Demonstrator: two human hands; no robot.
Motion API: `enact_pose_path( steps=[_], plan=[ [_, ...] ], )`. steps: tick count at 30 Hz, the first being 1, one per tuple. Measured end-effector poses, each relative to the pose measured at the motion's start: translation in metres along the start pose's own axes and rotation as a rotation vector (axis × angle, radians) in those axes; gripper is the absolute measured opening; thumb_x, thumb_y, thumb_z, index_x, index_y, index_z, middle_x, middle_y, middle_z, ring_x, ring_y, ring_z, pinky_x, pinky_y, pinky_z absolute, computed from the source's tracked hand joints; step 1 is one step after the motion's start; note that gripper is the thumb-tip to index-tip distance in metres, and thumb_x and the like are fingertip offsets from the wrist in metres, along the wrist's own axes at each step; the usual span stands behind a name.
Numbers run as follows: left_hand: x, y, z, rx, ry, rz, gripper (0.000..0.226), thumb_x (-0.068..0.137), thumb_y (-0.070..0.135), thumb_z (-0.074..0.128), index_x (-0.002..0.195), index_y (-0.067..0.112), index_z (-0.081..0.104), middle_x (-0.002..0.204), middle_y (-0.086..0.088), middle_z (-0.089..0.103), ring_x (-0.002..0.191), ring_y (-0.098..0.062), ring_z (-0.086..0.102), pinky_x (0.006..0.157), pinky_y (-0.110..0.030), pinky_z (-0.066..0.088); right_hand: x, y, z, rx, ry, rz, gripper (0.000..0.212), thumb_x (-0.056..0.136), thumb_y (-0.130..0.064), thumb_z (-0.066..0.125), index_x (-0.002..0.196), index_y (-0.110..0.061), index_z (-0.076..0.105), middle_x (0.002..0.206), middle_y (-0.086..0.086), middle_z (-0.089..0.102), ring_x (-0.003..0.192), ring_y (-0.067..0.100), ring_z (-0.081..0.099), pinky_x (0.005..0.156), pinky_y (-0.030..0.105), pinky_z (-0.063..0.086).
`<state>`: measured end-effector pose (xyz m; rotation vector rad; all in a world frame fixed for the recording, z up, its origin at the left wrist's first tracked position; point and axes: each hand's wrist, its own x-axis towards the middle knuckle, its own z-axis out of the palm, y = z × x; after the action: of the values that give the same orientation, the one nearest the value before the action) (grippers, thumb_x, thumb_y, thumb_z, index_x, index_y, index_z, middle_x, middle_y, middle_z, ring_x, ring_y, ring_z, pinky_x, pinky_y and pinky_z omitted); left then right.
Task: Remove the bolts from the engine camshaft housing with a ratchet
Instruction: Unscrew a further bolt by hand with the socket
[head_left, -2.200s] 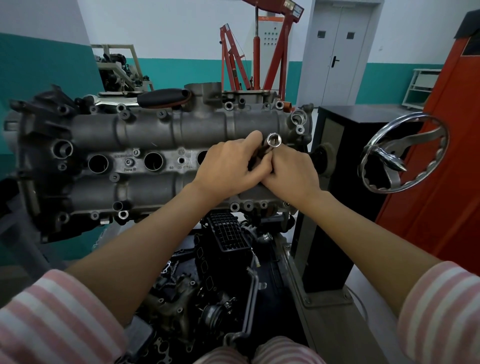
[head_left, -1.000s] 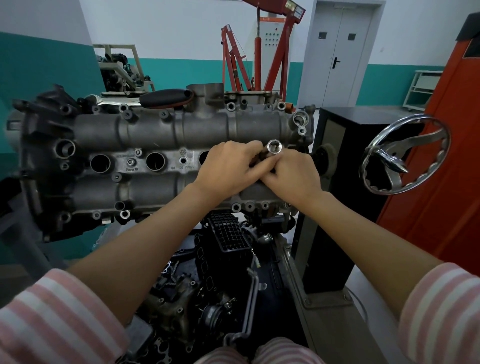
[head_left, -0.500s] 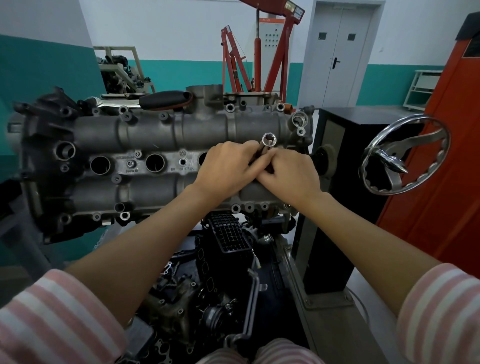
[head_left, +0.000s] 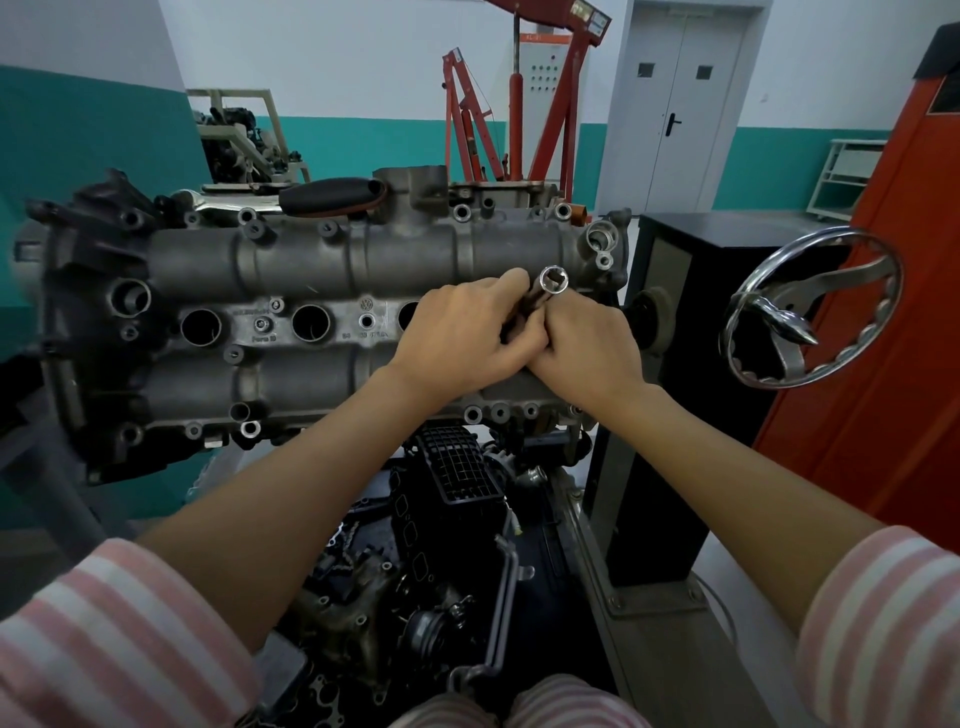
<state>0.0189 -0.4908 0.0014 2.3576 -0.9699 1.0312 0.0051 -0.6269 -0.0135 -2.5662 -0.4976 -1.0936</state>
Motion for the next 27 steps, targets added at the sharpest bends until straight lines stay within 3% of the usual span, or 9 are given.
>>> enact_pose_path(
  steps=[4,8,11,14,18,21,23,27],
  plan=[
    [-0.0004,0.0031,-0.0010,0.003,-0.009,0.000,0.034,0.081,0.045,0.027,0.080,0.012,0.038,0.057,0.008,0.042,0.049,-0.023,0.047,0.047,-0.033,0.037,0.0000,0.0041,0.0043,-0.037,-0.010,0.010,0.013,0.085,-0.025,0.053,0.080,-0.013,0.054,0.068,-0.013,0.035,0.056,0.010,0.037,0.046,0.022,0.021],
    [-0.0001,0.0003,0.0010,0.013,-0.018,-0.002,0.034,0.093,0.039,0.041,0.083,0.007,0.049,0.057,0.006,0.043,0.052,-0.026,0.052,0.048,-0.034,0.037,0.0024,0.0039,0.0039,-0.049,-0.060,0.057,0.028,0.085,-0.037,0.044,0.089,-0.012,0.054,0.072,-0.009,0.048,0.062,0.012,0.049,0.055,0.029,0.038],
    [0.0000,-0.0020,0.0009,-0.031,-0.015,-0.030,0.036,0.095,0.035,0.050,0.072,0.008,0.050,0.052,0.001,0.045,0.051,-0.026,0.052,0.051,-0.034,0.038,0.0031,0.0041,0.0027,-0.086,-0.076,0.058,0.031,0.084,-0.045,0.040,0.081,-0.015,0.049,0.070,-0.005,0.053,0.063,0.015,0.053,0.054,0.028,0.037],
    [0.0003,-0.0023,0.0006,-0.065,-0.015,-0.047,0.044,0.093,0.038,0.052,0.069,0.002,0.056,0.052,-0.005,0.052,0.051,-0.025,0.052,0.051,-0.035,0.040,0.0022,0.0051,0.0024,-0.089,-0.073,0.039,0.031,0.086,-0.042,0.046,0.081,-0.016,0.060,0.073,0.002,0.061,0.066,0.018,0.056,0.055,0.028,0.032],
    [0.0002,-0.0016,0.0005,-0.046,-0.035,-0.034,0.051,0.093,0.049,0.044,0.076,0.003,0.059,0.056,-0.007,0.056,0.053,-0.024,0.054,0.053,-0.039,0.043,0.0007,0.0039,0.0010,-0.065,-0.064,0.016,0.028,0.088,-0.037,0.048,0.078,-0.014,0.061,0.062,-0.005,0.049,0.058,0.015,0.047,0.047,0.025,0.023],
    [-0.0007,-0.0006,-0.0001,-0.044,-0.013,-0.014,0.061,0.084,0.056,0.027,0.083,0.003,0.056,0.058,-0.005,0.055,0.054,-0.023,0.053,0.053,-0.038,0.042,0.0011,0.0014,-0.0006,-0.043,-0.075,0.022,0.021,0.081,-0.040,0.039,0.073,-0.021,0.042,0.060,-0.013,0.036,0.053,0.010,0.038,0.046,0.026,0.023],
    [-0.0009,-0.0009,0.0000,-0.066,0.001,-0.006,0.055,0.081,0.052,0.025,0.083,0.004,0.052,0.058,-0.002,0.052,0.053,-0.022,0.051,0.051,-0.036,0.041,0.0012,0.0024,0.0010,-0.073,-0.094,0.031,0.022,0.081,-0.041,0.035,0.078,-0.020,0.039,0.062,-0.013,0.036,0.054,0.011,0.039,0.048,0.028,0.027],
    [-0.0003,-0.0014,0.0008,-0.064,-0.017,0.001,0.029,0.079,0.042,0.033,0.078,0.013,0.037,0.053,0.008,0.037,0.049,-0.021,0.043,0.048,-0.031,0.034,0.0018,0.0063,0.0051,-0.104,-0.100,0.027,0.026,0.087,-0.036,0.041,0.088,-0.012,0.050,0.072,-0.008,0.045,0.059,0.016,0.048,0.053,0.031,0.037]
  ],
)
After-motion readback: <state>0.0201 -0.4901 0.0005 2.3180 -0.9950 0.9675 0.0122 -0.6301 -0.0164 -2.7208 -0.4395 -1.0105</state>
